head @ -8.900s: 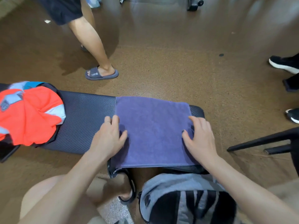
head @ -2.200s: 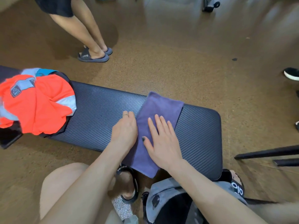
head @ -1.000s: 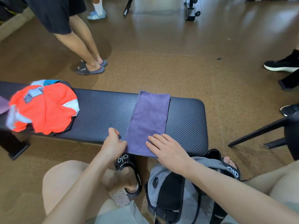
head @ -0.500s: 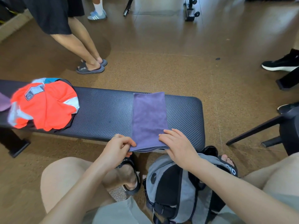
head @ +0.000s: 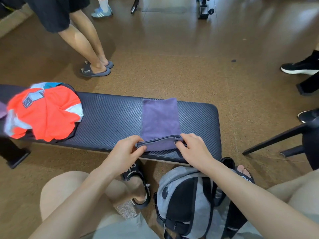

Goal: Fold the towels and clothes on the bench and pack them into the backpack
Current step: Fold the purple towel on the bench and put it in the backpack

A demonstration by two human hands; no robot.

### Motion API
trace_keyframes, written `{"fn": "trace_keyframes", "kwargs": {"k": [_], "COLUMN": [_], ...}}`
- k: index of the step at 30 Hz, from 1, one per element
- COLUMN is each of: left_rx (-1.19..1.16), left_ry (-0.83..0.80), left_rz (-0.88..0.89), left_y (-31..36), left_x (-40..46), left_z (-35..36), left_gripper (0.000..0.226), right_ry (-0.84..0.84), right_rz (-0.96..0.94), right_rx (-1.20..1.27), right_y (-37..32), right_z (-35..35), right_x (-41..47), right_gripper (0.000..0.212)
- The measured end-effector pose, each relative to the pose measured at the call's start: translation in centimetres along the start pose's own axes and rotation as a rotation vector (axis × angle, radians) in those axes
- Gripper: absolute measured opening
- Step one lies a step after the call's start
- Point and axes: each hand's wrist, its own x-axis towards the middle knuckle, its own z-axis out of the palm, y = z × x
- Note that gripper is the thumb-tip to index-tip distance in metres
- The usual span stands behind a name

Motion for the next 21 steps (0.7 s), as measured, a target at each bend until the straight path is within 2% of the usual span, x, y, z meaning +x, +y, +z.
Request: {"fn": "trace_keyframes", "kwargs": {"k": [3,10,16,21], "left_rx": [-0.008,-0.078,-0.018,0.016], "left_ry": [-0.024,0.032,0.059,0.096], "left_rz": [-0.072,-0.218,-0.283,-0.315], "left_y": [-0.5,-1.4,-1.3,-1.1], "left_x": [0.8,3.3,4.4,4.8], "left_z": [0.2,2.2,2.9,3.2], "left_gripper": [0.029,0.043,0.044,0.033], "right_ry": [0.067,0.207,0.278,0.361], "right_rz": [0.021,0.137,0.153,0.171], "right_rx": [-0.092,-0.345,-0.499,-0.433], "right_y": [-0.3,0.3,0.2,0.5], "right_z": [0.4,2.5,3.2,3.9], "right_x": [0.6,1.3,1.7,1.2], "right_gripper": [0.040,0.036,0.041,0.027]}}
